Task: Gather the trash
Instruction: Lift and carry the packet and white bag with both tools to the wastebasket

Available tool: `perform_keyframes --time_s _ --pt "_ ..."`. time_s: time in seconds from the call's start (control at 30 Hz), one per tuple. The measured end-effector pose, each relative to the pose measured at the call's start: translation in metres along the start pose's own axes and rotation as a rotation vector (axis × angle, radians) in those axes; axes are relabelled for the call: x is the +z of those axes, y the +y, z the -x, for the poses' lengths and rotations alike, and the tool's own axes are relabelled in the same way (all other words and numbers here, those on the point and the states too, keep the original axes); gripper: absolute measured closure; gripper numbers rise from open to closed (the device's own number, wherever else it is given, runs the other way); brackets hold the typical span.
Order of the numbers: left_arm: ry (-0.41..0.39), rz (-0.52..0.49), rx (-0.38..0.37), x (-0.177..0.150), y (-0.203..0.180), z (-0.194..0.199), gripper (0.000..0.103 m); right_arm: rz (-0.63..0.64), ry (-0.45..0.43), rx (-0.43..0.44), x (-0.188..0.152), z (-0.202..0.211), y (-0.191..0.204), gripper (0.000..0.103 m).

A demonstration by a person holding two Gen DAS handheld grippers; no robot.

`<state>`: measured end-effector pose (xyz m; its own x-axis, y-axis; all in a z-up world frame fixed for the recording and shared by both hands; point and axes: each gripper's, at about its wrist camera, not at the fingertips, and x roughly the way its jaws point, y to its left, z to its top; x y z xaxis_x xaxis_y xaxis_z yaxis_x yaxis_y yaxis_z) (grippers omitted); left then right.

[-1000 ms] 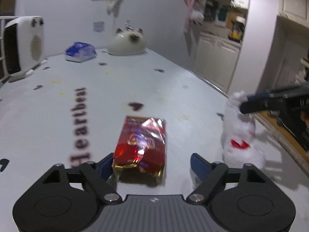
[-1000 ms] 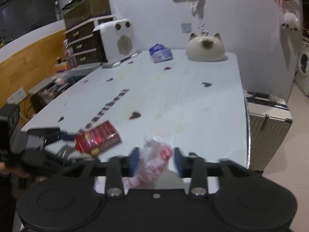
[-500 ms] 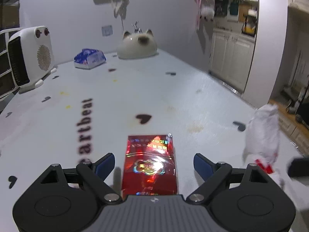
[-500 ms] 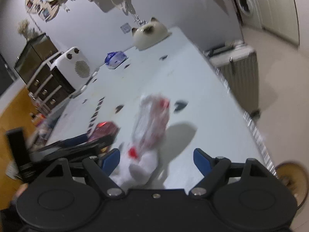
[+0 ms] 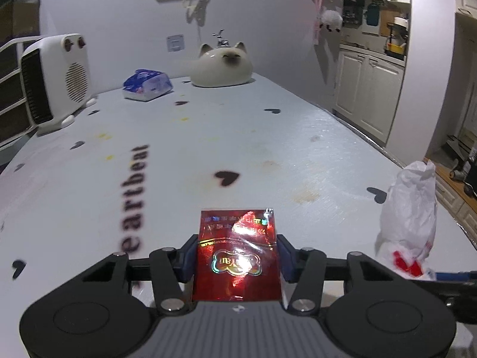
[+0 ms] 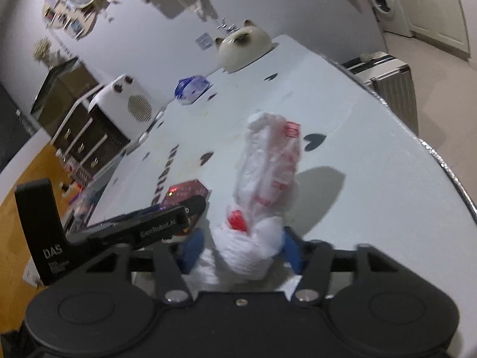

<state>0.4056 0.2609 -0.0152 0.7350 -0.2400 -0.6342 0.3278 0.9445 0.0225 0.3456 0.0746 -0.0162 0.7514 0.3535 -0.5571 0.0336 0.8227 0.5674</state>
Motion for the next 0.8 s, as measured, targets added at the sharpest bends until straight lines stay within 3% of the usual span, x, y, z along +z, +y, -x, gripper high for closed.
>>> perform_keyframes --time_s 0.23,0.5,0.8 --pt "0.023 0.066 0.073 -0.017 -0.009 0.03 0.05 0.063 0.005 0.032 -0.002 0.016 -0.01 0.058" --pt "-0.03 0.15 0.115 -0.041 -0.032 0.09 0.05 0.137 -0.013 0.039 0.004 0.05 -0.02 0.058" --pt "-0.063 0.201 0.166 -0.064 -0.064 0.15 0.05 0.314 -0.025 0.035 -0.003 0.1 -0.021 0.059"
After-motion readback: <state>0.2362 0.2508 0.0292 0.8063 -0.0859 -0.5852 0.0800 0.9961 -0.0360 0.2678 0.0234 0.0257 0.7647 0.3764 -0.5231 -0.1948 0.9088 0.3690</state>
